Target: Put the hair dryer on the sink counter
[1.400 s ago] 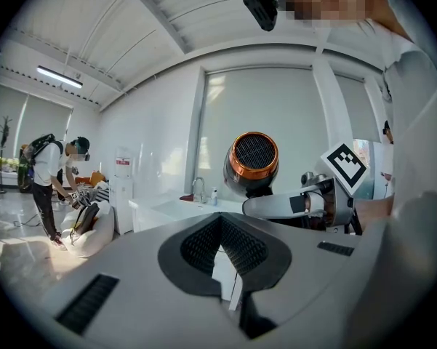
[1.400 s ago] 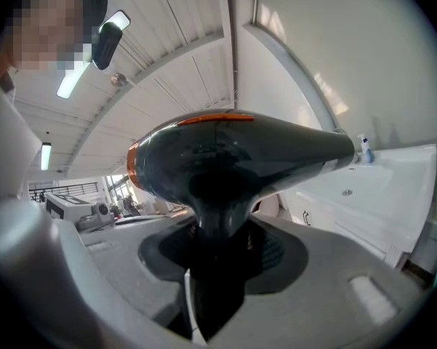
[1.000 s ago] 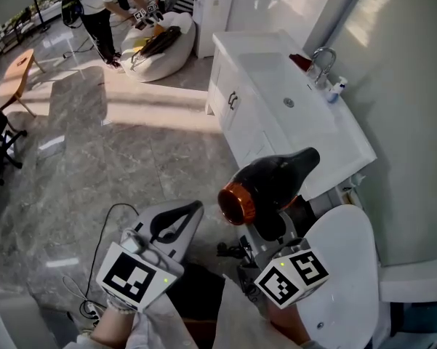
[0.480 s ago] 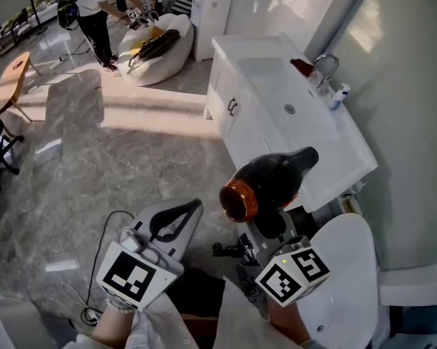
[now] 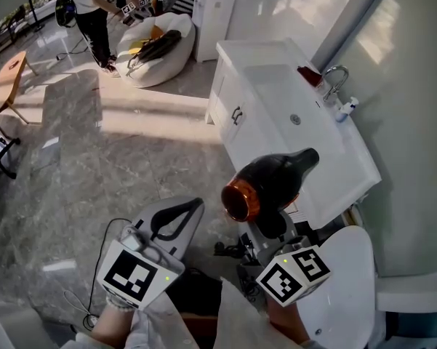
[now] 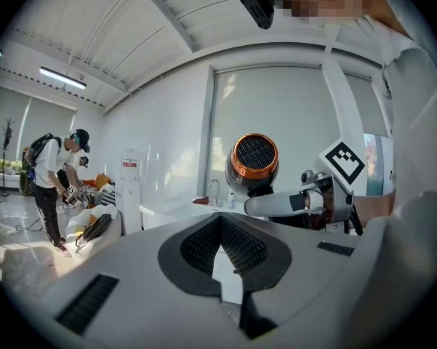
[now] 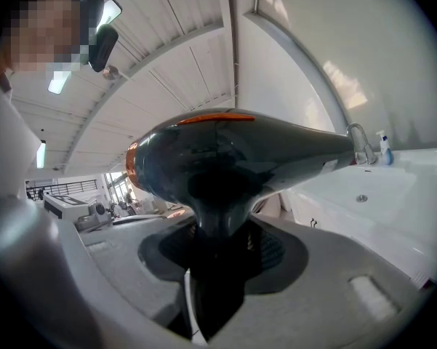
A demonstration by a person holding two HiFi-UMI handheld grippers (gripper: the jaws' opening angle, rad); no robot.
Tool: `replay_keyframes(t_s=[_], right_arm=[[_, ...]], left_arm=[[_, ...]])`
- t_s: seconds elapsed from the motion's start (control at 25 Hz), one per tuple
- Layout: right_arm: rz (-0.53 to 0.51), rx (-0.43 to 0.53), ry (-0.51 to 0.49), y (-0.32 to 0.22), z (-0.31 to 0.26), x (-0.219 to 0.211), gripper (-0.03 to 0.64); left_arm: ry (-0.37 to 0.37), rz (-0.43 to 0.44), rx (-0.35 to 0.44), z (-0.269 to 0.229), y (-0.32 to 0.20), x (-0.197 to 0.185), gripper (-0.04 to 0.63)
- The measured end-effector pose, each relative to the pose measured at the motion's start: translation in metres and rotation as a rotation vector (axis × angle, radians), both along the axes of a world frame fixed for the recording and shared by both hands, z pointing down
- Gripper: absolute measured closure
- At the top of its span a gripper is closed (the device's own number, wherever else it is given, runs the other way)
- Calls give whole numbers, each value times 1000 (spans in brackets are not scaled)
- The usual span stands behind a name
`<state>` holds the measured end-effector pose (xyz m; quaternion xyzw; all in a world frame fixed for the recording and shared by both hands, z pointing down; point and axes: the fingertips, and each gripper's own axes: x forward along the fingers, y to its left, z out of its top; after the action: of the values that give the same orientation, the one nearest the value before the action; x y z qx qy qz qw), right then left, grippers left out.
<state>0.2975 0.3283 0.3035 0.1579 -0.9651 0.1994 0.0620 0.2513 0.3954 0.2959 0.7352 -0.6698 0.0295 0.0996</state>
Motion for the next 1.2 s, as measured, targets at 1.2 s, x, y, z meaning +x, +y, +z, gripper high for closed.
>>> replay_keyframes(t_s=[1.2], right_arm=[[87,6,-13,-57,-4,-157,451]], left_arm=[[-15,45,28,4,-51,-172,594]])
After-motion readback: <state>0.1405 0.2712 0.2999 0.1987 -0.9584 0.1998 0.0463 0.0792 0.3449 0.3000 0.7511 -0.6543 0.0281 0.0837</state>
